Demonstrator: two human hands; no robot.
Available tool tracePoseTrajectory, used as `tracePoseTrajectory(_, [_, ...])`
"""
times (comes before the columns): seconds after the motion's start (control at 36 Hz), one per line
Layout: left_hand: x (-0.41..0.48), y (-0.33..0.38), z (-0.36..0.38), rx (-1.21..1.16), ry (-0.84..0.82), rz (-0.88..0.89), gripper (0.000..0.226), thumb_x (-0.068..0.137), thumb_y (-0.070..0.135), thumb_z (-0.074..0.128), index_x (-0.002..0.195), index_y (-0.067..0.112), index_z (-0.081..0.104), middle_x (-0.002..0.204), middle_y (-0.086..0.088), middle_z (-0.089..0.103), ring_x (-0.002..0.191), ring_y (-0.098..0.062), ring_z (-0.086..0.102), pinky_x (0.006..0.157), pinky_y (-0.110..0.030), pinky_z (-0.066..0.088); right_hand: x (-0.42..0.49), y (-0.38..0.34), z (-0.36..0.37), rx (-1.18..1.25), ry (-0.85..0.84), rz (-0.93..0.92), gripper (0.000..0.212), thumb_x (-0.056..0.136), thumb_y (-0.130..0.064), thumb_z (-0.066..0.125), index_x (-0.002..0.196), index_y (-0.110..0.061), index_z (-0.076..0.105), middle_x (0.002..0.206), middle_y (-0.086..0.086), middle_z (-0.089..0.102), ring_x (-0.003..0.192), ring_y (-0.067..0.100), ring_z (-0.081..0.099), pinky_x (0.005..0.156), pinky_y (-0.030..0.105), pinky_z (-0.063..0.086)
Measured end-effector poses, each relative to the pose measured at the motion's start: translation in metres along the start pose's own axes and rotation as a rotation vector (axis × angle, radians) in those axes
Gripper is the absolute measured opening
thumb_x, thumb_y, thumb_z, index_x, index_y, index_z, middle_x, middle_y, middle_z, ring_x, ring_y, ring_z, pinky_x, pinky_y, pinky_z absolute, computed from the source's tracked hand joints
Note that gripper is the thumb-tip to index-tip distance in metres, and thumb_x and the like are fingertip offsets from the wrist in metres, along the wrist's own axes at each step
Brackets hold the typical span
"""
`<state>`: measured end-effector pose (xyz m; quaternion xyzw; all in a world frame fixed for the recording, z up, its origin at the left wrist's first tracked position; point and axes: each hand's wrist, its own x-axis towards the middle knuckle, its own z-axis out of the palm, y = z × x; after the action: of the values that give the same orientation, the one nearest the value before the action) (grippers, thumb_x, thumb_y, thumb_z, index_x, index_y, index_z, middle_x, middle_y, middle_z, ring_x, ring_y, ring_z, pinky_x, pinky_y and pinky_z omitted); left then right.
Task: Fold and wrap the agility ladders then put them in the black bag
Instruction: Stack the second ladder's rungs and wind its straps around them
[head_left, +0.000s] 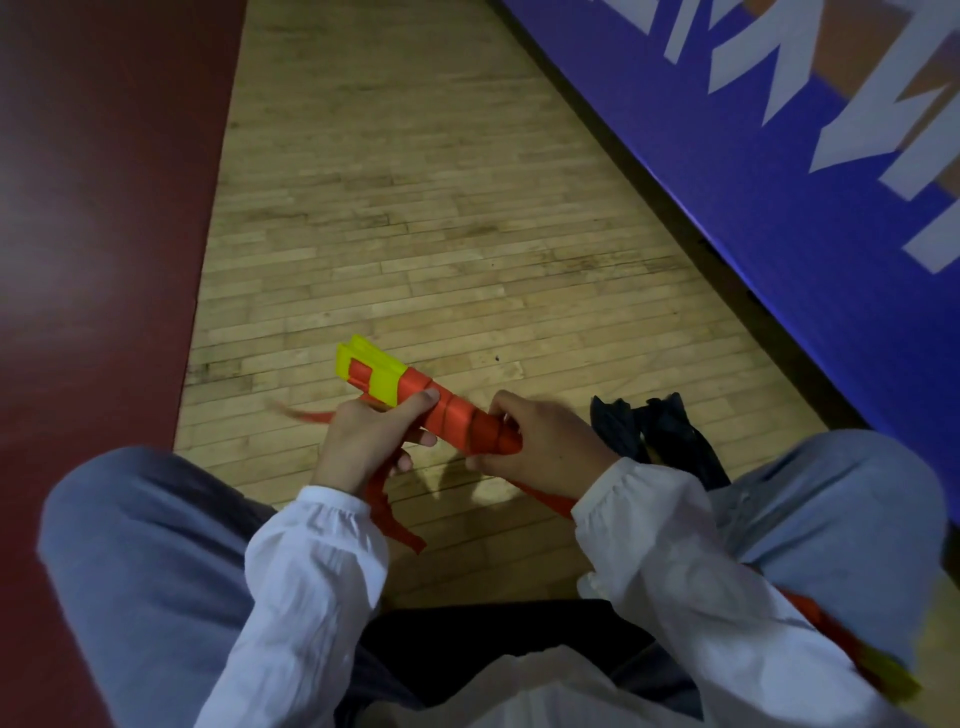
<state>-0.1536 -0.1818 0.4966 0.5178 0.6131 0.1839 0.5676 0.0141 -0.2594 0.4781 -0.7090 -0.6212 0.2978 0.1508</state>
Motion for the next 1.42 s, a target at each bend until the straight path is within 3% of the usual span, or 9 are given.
tracePoseTrajectory(0.11, [0.001, -0.004, 0.001, 0.008, 0.005, -0.021, 0.043, 0.086, 0.037, 0.066, 0.09, -0.006, 0.07, 0.041, 0.004, 0.06, 0.024, -0.007, 0.04, 0.032, -0.012, 0.032, 0.011, 0.009, -0.003, 0.331, -0.282, 0.195, 0.081, 0.074, -0.08, 0.049, 0.126, -0.018, 0.048, 0.102, -0.002, 0.063, 0.089, 0.018, 0.065, 0.086, 0.04, 0.054])
tracePoseTrajectory(0.17, [0.001, -0.006, 0.001, -0.003, 0.0, -0.025, 0.044, 0.085, 0.036, 0.066, 0.092, -0.007, 0.07, 0.043, 0.003, 0.062, 0.025, -0.007, 0.04, 0.032, -0.012, 0.033, 0.012, 0.013, -0.003, 0.541, -0.411, 0.263, 0.087, 0.077, -0.08, 0.037, 0.135, -0.016, 0.043, 0.093, 0.005, 0.068, 0.076, 0.018, 0.067, 0.073, 0.031, 0.057])
tracePoseTrajectory(0.31, [0.001, -0.01, -0.001, 0.01, -0.034, -0.041, 0.045, 0.087, 0.036, 0.065, 0.093, -0.008, 0.07, 0.046, 0.002, 0.064, 0.026, -0.007, 0.042, 0.032, -0.013, 0.034, 0.01, 0.021, 0.001, 0.75, -0.538, 0.361, 0.078, 0.067, -0.073, 0.047, 0.112, -0.01, 0.054, 0.077, 0.009, 0.068, 0.063, 0.019, 0.063, 0.057, 0.027, 0.053])
tracePoseTrajectory(0.44, [0.003, -0.013, -0.001, -0.023, -0.044, -0.039, 0.043, 0.086, 0.036, 0.066, 0.096, -0.005, 0.069, 0.064, -0.005, 0.072, 0.029, -0.007, 0.046, 0.034, -0.014, 0.037, 0.01, 0.019, 0.001, 0.742, -0.472, 0.326, 0.043, 0.086, -0.064, 0.046, 0.099, -0.024, 0.054, 0.076, 0.008, 0.063, 0.059, 0.017, 0.06, 0.054, 0.026, 0.051])
tracePoseTrajectory(0.67, [0.008, -0.01, -0.004, -0.087, -0.107, -0.076, 0.043, 0.084, 0.041, 0.069, 0.098, 0.001, 0.063, 0.068, -0.009, 0.072, 0.038, -0.014, 0.057, 0.038, -0.019, 0.043, 0.009, 0.021, 0.001, 0.72, -0.372, 0.273, 0.037, 0.084, -0.061, 0.051, 0.093, -0.025, 0.057, 0.066, 0.0, 0.065, 0.056, 0.014, 0.061, 0.054, 0.028, 0.051])
tracePoseTrajectory(0.92, [0.009, -0.01, -0.003, -0.092, -0.122, -0.057, 0.049, 0.086, 0.041, 0.066, 0.098, -0.006, 0.064, 0.067, -0.008, 0.073, 0.036, -0.013, 0.055, 0.036, -0.018, 0.041, 0.01, 0.018, 0.005, 0.525, -0.14, 0.211, 0.051, 0.082, -0.064, 0.056, 0.102, -0.017, 0.057, 0.09, 0.007, 0.064, 0.073, 0.022, 0.061, 0.064, 0.033, 0.049])
tracePoseTrajectory(1.11, [0.004, -0.005, -0.004, -0.156, -0.126, -0.022, 0.047, 0.087, 0.038, 0.065, 0.099, -0.007, 0.066, 0.073, -0.009, 0.074, 0.032, -0.011, 0.052, 0.035, -0.016, 0.042, 0.007, 0.016, 0.011, 0.38, -0.04, 0.18, 0.054, 0.062, -0.081, 0.06, 0.089, -0.035, 0.054, 0.094, -0.004, 0.064, 0.086, 0.018, 0.065, 0.082, 0.041, 0.054])
tracePoseTrajectory(1.31, [0.002, -0.004, -0.002, -0.118, -0.076, -0.007, 0.042, 0.089, 0.036, 0.064, 0.086, -0.006, 0.067, 0.042, 0.0, 0.061, 0.027, -0.008, 0.046, 0.032, -0.014, 0.037, 0.0, 0.003, 0.014, 0.218, 0.003, 0.147, 0.056, 0.071, -0.063, 0.071, 0.104, -0.025, 0.047, 0.086, -0.014, 0.054, 0.083, 0.014, 0.06, 0.073, 0.03, 0.048])
tracePoseTrajectory(1.42, [0.005, -0.009, -0.003, -0.134, -0.064, 0.014, 0.033, 0.088, 0.028, 0.065, 0.08, -0.004, 0.065, 0.04, -0.002, 0.058, 0.027, -0.01, 0.044, 0.033, -0.014, 0.036, -0.001, 0.006, 0.012, 0.304, -0.104, 0.186, 0.075, 0.07, -0.059, 0.075, 0.126, -0.021, 0.042, 0.106, -0.007, 0.055, 0.095, 0.015, 0.058, 0.079, 0.03, 0.045])
